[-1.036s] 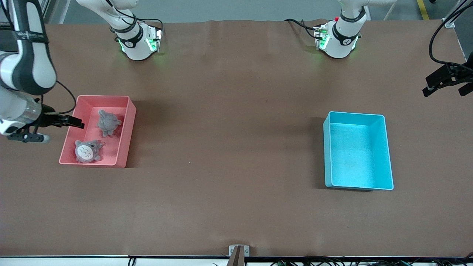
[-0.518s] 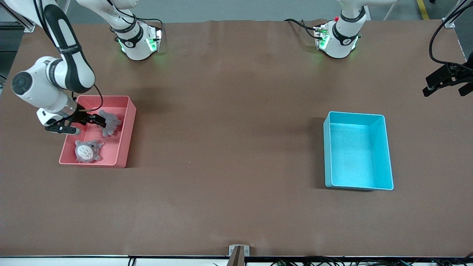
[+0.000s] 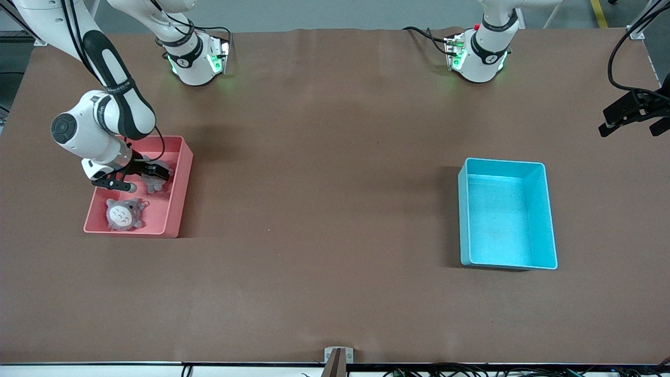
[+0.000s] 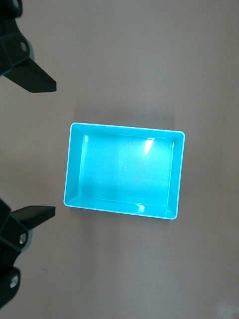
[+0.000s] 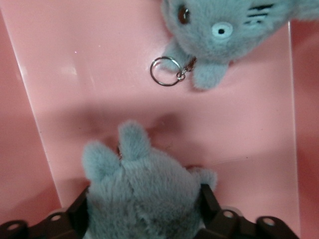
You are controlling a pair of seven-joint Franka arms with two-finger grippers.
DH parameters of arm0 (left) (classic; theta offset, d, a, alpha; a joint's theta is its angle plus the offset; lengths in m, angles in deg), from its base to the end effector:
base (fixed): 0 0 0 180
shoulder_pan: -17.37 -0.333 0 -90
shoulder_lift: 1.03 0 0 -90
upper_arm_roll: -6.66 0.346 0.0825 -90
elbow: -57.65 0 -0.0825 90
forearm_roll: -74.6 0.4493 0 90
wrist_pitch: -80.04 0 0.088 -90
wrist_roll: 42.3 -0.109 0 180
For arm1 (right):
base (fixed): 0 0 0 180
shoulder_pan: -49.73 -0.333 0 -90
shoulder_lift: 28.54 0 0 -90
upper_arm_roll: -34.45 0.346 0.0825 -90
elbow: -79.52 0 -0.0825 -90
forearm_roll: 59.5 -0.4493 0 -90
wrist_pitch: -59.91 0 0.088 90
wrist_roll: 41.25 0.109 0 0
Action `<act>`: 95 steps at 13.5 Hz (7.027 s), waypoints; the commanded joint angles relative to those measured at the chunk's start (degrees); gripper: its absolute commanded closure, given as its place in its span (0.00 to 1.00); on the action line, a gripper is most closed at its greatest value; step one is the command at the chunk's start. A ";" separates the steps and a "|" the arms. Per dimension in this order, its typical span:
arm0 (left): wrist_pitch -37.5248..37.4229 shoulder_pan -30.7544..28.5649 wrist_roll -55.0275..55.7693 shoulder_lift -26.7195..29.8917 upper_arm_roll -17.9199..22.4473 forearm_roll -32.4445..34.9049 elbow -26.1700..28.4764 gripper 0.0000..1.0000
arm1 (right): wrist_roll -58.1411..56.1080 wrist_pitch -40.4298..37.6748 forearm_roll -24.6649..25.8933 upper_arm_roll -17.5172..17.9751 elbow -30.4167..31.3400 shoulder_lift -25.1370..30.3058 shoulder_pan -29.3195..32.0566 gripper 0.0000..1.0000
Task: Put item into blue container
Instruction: 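Set the plush mid-table with the right gripper while the left gripper advances, then grasp the plush with the left gripper while the right gripper returns to the box, then carry the plush to the blue box while the right gripper grasps the Totoro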
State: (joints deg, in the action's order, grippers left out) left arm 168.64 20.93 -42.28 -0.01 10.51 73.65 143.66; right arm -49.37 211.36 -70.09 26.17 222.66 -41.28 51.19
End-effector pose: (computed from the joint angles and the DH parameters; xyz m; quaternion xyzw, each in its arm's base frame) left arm 0.6114 0.0017 0.6986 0.9995 0.0023 0.0315 0.0088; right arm 0.4865 -0.0920 0.1616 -0.9945 0.0956 0.0318 0.0305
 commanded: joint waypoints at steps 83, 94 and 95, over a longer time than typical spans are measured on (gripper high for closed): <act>48.87 28.96 59.31 -47.88 -16.24 1.13 -4.97 0.80 | 10.82 -19.10 19.64 -0.77 -27.26 -7.57 -0.21 1.00; 21.19 15.09 44.64 -24.08 -16.41 1.48 5.46 0.83 | 53.16 -41.08 4.99 -0.42 -45.40 -6.77 -25.43 1.00; 21.18 13.16 42.89 -21.70 -16.41 2.18 8.45 0.83 | 58.08 -38.01 2.61 -0.51 -45.75 -8.08 -28.24 1.00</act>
State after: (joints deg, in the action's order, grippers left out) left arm 190.05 37.05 3.51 -28.22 -5.59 74.17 143.90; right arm 0.54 170.17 -63.96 26.44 178.43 -47.67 27.40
